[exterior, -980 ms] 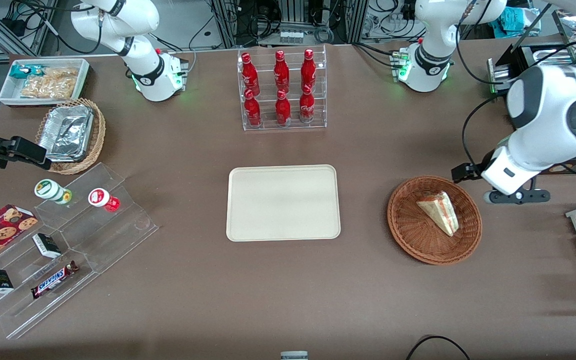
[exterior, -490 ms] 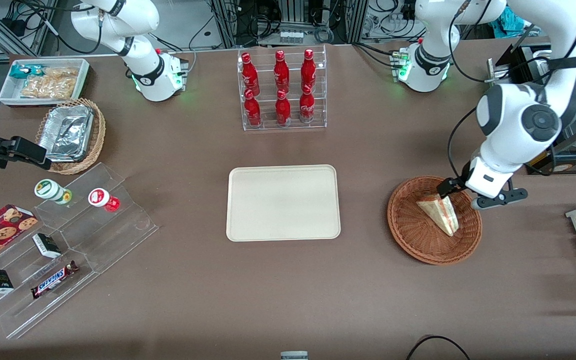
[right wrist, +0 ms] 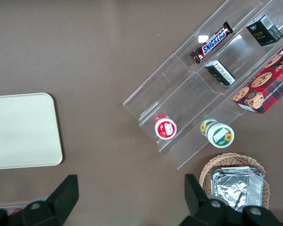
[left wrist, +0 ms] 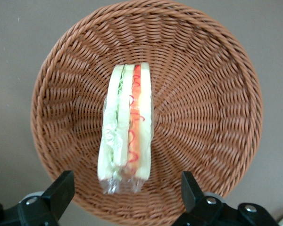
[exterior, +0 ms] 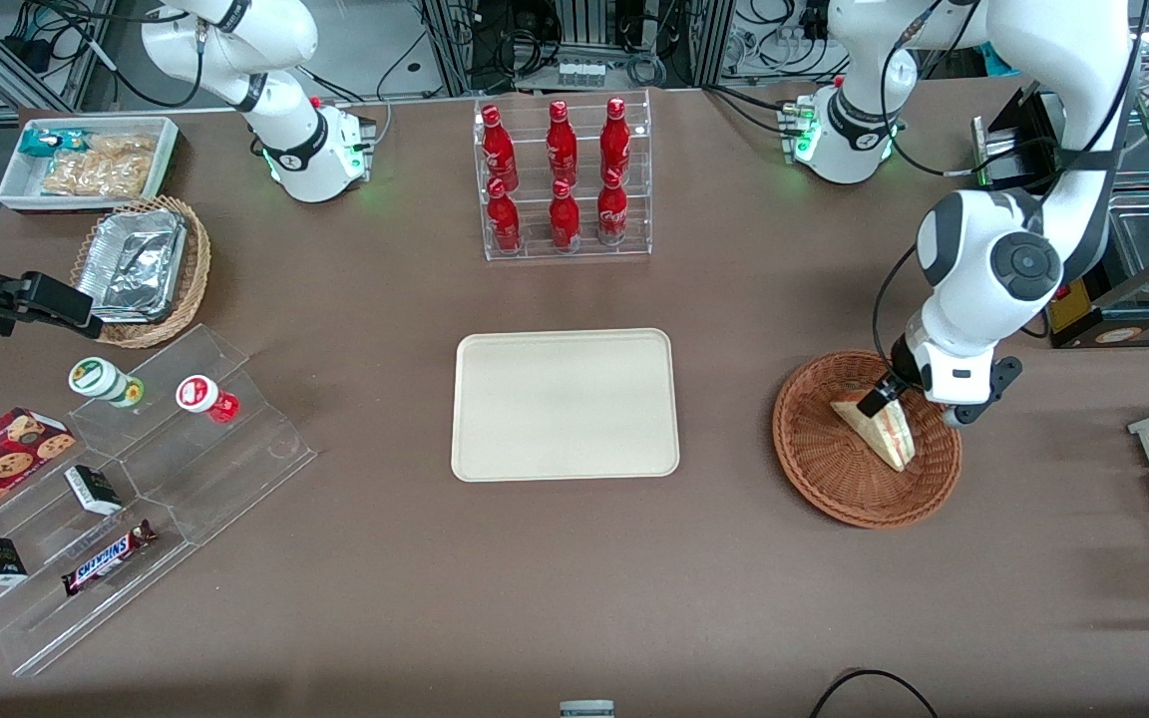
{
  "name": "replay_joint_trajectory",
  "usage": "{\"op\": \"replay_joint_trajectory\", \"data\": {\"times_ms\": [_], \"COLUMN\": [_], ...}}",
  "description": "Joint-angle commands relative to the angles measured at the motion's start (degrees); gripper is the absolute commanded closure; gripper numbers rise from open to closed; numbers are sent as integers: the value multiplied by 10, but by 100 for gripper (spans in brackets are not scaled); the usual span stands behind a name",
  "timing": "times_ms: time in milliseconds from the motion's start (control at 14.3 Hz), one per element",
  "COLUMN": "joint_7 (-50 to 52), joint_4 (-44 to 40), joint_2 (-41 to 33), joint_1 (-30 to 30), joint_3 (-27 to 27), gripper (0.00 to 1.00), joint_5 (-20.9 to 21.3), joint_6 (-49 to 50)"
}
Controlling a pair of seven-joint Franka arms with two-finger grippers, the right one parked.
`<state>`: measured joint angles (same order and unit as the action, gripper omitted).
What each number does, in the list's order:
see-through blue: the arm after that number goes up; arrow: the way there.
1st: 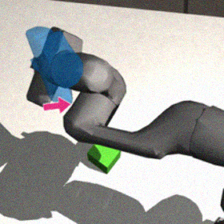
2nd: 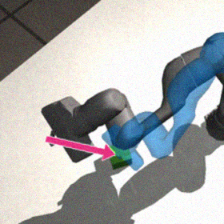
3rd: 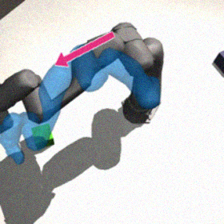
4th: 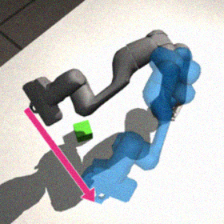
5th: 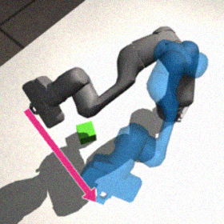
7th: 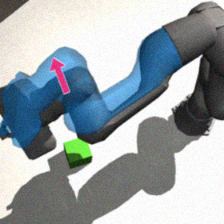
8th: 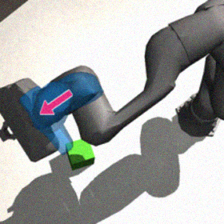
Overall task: Place sandwich from basket to tray
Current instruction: 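Lower the left gripper and close it on the wrapped sandwich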
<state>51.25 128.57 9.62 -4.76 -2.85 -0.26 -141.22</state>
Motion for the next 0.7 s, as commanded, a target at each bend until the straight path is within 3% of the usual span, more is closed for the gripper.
{"op": "replay_joint_trajectory", "data": {"times_ms": [0, 210, 280, 490, 630], "joint_7": [37, 39, 39, 33, 32], "joint_4": [-3, -23, -31, -36, -39], "joint_2": [18, 63, 69, 65, 48], "joint_1": [-3, -3, -3, -3, -2], "joint_3": [4, 4, 5, 5, 6], "gripper": [0, 1, 11, 77, 89], "joint_5": [-4, -4, -4, -4, -4], "joint_6": [-13, -14, -14, -8, 10]}}
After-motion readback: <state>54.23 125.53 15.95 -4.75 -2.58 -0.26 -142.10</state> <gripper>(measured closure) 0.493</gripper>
